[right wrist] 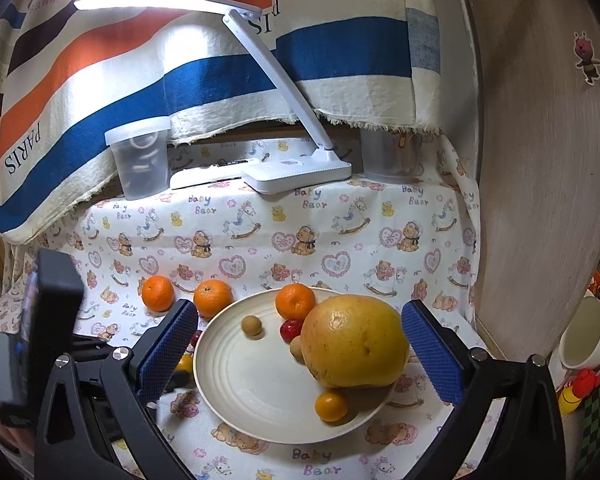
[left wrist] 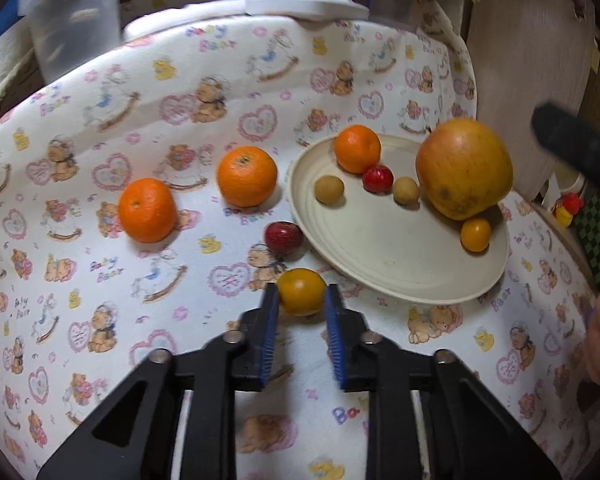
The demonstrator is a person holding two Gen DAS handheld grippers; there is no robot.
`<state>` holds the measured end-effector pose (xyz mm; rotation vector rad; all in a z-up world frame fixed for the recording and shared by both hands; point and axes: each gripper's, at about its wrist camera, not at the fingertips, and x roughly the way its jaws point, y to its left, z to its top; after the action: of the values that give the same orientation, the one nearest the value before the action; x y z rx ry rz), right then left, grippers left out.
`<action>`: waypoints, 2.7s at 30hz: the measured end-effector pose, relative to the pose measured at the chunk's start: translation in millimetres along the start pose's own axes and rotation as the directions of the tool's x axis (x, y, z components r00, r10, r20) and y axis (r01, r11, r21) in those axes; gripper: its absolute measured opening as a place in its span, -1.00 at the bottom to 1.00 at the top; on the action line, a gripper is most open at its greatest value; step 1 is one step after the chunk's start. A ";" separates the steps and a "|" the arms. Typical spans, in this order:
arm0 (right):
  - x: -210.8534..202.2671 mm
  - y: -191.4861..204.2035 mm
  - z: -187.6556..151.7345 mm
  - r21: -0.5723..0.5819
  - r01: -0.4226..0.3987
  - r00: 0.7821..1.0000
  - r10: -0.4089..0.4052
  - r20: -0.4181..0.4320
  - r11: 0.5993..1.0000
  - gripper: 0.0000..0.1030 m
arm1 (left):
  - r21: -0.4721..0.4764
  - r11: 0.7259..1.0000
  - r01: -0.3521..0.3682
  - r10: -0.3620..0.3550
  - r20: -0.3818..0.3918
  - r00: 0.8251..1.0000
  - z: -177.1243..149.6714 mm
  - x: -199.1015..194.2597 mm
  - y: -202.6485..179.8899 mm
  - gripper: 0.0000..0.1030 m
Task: Organize fruits
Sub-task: 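Reach the left gripper to the small yellow-orange fruit and close on it, then lift the yellow-orange fruit up off the cloth with the left gripper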
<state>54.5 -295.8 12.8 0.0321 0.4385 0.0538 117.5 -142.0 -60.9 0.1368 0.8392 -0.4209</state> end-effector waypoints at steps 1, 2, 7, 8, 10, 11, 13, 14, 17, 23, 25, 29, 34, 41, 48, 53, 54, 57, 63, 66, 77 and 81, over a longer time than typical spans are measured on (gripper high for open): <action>0.7 -0.5 -0.3 0.006 -0.006 1.000 0.006 -0.005 1.000 0.99 | -0.007 1.000 0.000 0.000 0.004 1.000 -0.1 -5.1 4.1 -0.99; 1.4 -0.9 -0.5 0.011 -0.013 1.000 0.013 -0.010 1.000 0.99 | -0.014 1.000 0.004 -0.004 0.005 1.000 -0.6 -9.5 7.9 -0.99; 4.0 -0.8 -1.8 0.015 -0.009 1.000 0.010 -0.019 1.000 0.99 | -0.031 1.000 -0.004 0.004 0.013 1.000 -8.3 -26.6 24.0 -0.99; 4.6 -0.6 -2.1 0.014 -0.008 1.000 0.009 -0.021 1.000 0.99 | -0.033 0.999 -0.003 0.004 0.014 1.000 -10.0 -28.2 25.4 -0.99; 6.1 -0.7 -3.0 0.016 -0.008 1.000 0.008 -0.026 1.000 0.99 | -0.041 0.999 -0.011 0.012 0.018 1.000 -12.9 -31.4 29.4 -0.64; 6.5 -1.0 -3.4 0.016 -0.007 1.000 0.008 -0.027 1.000 0.99 | -0.043 0.999 -0.013 0.013 0.021 1.000 -12.6 -30.4 29.6 -0.52; 7.7 -0.6 -4.2 0.015 -0.005 0.999 0.006 -0.031 1.000 0.99 | -0.039 0.999 -0.021 0.022 0.026 0.999 -12.5 -29.7 30.1 -0.31; 8.7 -0.3 -4.4 0.014 -0.004 0.999 0.005 -0.034 1.000 0.99 | -0.041 0.999 -0.029 0.030 0.025 0.999 -10.7 -27.3 29.5 -0.29; 10.1 0.7 -5.4 0.010 -0.003 0.999 0.003 -0.038 1.000 0.99 | -0.094 0.995 -0.040 0.041 0.004 0.999 -1.9 -13.3 33.5 -0.13; 10.7 2.9 -6.2 -0.010 0.010 1.000 -0.010 -0.029 1.000 0.99 | -0.180 0.983 0.032 -0.040 -0.040 0.998 7.1 12.8 38.9 -0.18; 12.3 2.3 -6.5 -0.009 0.014 0.999 -0.015 -0.035 1.000 0.99 | -0.187 0.982 0.039 -0.049 -0.051 0.998 7.3 18.1 36.6 -0.42; 13.9 0.0 -6.7 0.004 0.002 0.999 -0.002 -0.046 1.000 0.99 | -0.173 0.984 0.034 -0.043 -0.049 0.998 7.3 18.4 33.2 -0.43; 13.1 0.1 -6.9 0.001 0.005 0.999 -0.005 -0.041 1.000 0.99 | -0.162 0.987 0.023 -0.033 -0.063 0.997 7.9 20.4 31.9 -0.40; 15.8 -2.7 -6.5 0.008 0.014 0.999 -0.013 -0.049 1.000 0.99 | -0.123 0.992 -0.007 -0.003 -0.080 0.997 4.0 24.5 24.8 -0.47; 17.4 -7.6 -5.7 0.032 0.011 0.998 -0.009 -0.060 0.999 0.99 | -0.152 0.988 -0.018 0.028 0.066 0.997 7.3 -19.1 36.5 -0.47; 16.1 -8.3 -5.7 0.035 0.009 0.998 -0.007 -0.058 0.999 0.99 | -0.178 0.983 -0.037 0.077 0.221 0.972 7.2 -57.3 55.5 -0.47; 15.7 -8.1 -5.9 0.037 0.008 0.998 -0.005 -0.058 0.999 0.99 | -0.187 0.981 -0.047 0.095 0.253 0.963 5.2 -63.8 60.4 -0.47; 15.3 -6.5 -5.9 0.032 0.004 0.998 -0.002 -0.060 0.999 0.99 | -0.208 0.977 -0.049 0.112 0.301 0.947 3.2 -69.3 70.8 -0.47; 17.6 1.1 -8.4 0.009 -0.012 0.997 0.013 -0.077 1.000 0.99 | -0.205 0.973 -0.108 0.171 0.325 0.930 -4.9 -69.9 87.4 -0.47; 17.7 0.6 -9.5 0.027 -0.050 0.995 0.052 -0.090 0.998 0.99 | -0.244 0.963 -0.118 0.199 0.342 0.919 -11.3 -66.2 100.4 -0.47; 28.8 3.2 0.5 0.088 -0.058 0.989 0.070 -0.131 0.994 0.99 | -0.394 0.907 -0.148 0.293 0.339 0.894 -18.6 -67.4 147.4 -0.47; 38.8 30.3 9.2 0.085 -0.093 0.981 0.106 -0.162 0.992 0.94 | -0.403 0.904 -0.141 0.284 0.320 0.904 -20.0 -60.2 148.3 -0.47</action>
<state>92.2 -263.5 5.9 0.1259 0.6059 0.1390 129.4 17.0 -36.3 -0.1984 0.5051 -0.0638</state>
